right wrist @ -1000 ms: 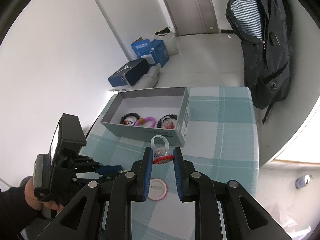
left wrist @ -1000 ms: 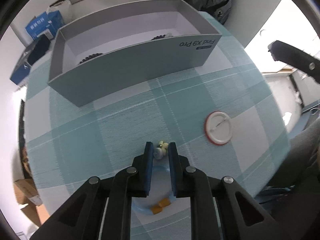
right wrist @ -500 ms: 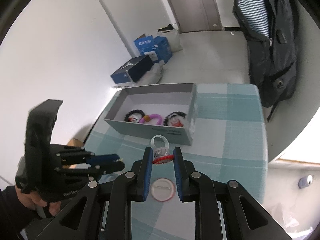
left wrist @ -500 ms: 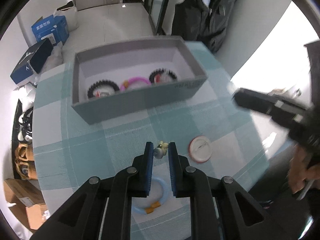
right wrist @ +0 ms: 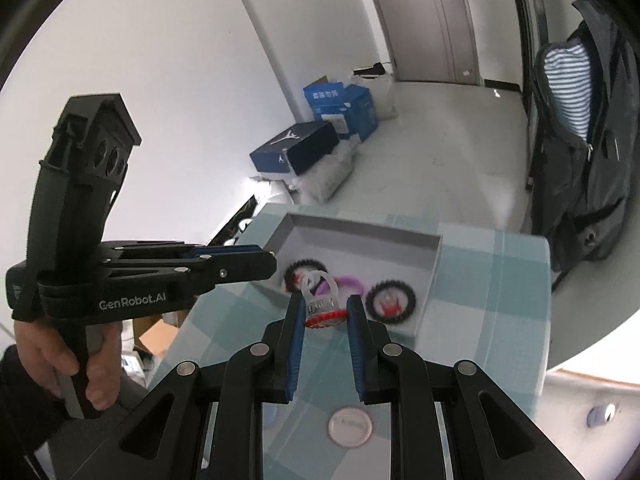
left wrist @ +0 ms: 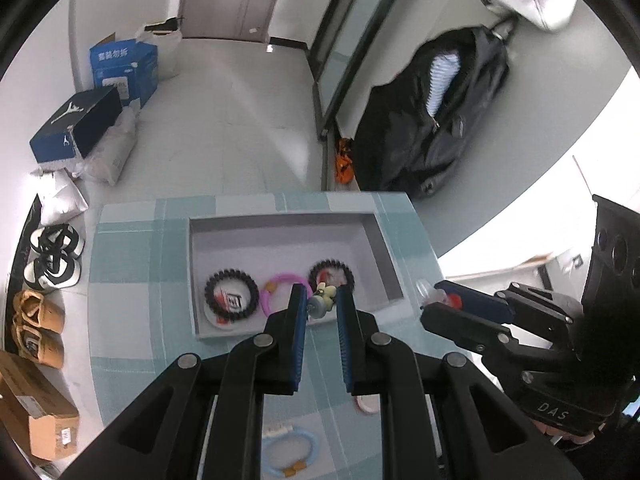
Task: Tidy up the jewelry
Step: 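Carry the earring and clear ring into the grey box and open both grippers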
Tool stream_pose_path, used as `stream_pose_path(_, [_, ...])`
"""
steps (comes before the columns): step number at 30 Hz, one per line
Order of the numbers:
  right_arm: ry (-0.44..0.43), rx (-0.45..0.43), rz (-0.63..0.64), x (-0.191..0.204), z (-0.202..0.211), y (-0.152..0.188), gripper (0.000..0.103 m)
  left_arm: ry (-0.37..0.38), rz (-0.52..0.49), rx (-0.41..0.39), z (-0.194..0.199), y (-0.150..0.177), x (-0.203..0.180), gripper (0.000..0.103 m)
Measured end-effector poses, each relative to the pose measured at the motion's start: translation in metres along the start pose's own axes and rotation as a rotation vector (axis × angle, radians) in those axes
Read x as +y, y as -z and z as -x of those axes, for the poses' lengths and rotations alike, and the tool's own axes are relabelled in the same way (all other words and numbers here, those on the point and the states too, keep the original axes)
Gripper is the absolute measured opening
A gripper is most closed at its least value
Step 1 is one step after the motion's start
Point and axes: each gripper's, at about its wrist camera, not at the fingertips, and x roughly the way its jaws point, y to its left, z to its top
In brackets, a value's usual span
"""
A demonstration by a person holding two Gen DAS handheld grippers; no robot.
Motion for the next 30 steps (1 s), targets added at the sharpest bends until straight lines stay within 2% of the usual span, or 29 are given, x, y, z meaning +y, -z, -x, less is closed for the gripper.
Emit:
stream_pose_path(10, [0.009, 0.064, 0.027, -0.013, -0.036, -0.021, 0.020, 0.060, 0.090, -0.010, -0.015, -0.017, 0.022, 0.011])
stream_pose_path(15, [-0.021, 0.087, -0.019, -0.023, -0.052, -0.023, 0.020, 0.072, 0.107, 0.001, -0.022, -0.023, 0.030, 0.011])
stream_pose_path(20, [-0.030, 0.103, -0.036, -0.028, -0.062, -0.022, 0.020, 0.098, 0.146, 0.030, -0.033, -0.026, 0.039, 0.010])
stream_pose_path(24, [-0.037, 0.101, -0.046, -0.030, -0.065, -0.022, 0.020, 0.079, 0.119, 0.059, -0.042, -0.026, 0.036, 0.011])
stream_pose_path(30, [-0.041, 0.106, -0.058, -0.033, -0.068, -0.023, 0.022, 0.096, 0.140, 0.101, -0.053, -0.024, 0.041, 0.011])
